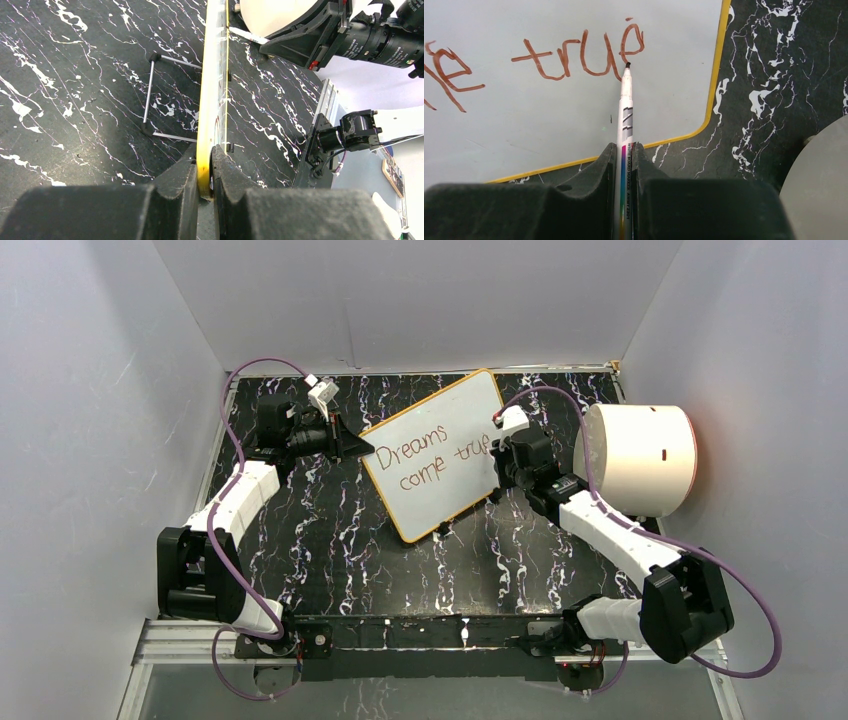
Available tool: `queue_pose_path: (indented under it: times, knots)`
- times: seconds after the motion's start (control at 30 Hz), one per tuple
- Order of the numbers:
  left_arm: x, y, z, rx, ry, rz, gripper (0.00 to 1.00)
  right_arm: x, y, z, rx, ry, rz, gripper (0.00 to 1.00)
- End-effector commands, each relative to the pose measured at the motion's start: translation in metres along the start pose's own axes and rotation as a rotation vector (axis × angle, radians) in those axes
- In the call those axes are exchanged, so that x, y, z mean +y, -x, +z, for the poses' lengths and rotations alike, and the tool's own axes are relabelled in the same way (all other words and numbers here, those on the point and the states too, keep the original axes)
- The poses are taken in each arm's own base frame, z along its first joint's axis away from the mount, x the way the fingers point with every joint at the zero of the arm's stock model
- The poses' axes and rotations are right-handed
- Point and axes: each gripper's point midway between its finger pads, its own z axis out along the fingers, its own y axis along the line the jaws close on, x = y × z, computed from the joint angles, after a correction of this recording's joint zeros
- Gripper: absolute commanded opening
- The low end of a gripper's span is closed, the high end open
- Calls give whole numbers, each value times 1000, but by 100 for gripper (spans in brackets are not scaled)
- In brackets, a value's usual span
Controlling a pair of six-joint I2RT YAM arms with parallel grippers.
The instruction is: Write a sentence on the whiteboard
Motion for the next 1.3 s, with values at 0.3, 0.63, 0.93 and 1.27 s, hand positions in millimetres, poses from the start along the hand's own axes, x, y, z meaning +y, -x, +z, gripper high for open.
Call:
queue_pose_path:
  times: [0.3, 0.63, 0.93, 1.27]
  knots:
    - [37, -53, 7, 137, 146, -63, 0, -17, 8, 5, -33, -90, 12, 0]
    - [34, -35, 2, 98, 179, -24, 7, -18, 38, -23, -132, -78, 27, 0]
    - [22, 24, -22, -37, 318, 28, 51, -22, 49, -60, -185, -77, 51, 0]
    - [14, 69, -96, -238, 686, 1, 85, -25, 56, -96, -246, -69, 80, 0]
